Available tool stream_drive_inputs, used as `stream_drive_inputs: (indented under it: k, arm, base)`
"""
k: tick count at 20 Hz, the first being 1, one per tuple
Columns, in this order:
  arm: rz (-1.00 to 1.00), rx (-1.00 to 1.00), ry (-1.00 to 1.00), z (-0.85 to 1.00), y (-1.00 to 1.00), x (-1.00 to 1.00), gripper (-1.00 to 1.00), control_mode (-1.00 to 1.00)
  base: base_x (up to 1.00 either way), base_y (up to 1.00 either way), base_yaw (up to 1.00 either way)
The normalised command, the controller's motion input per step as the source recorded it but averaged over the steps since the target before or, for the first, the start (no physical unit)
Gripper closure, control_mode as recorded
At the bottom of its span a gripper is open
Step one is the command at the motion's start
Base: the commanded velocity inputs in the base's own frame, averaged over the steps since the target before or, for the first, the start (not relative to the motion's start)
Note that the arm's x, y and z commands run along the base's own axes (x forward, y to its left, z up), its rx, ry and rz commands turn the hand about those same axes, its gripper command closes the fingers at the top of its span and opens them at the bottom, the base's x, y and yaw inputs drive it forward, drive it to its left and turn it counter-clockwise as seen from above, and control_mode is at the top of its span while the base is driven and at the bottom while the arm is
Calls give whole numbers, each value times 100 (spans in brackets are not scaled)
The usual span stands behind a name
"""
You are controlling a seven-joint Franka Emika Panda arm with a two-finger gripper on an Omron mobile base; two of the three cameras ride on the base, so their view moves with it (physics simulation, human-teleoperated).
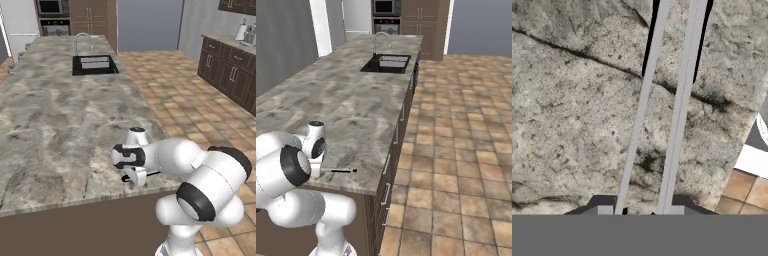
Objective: Pick up the tongs from the counter and place them near the plate next to the oven.
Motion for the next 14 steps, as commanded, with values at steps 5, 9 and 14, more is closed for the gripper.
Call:
stream_drive_inputs:
  k: [5,9,14]
  arm:
    - [22,-1,7,100,-42,-9,100,-100]
    - [29,-6,13,100,-22,-12,100,-100]
    - [51,-7,7,85,-24,-29,100,-100]
  base:
    - [0,0,0]
    - [0,0,0]
    - [0,0,0]
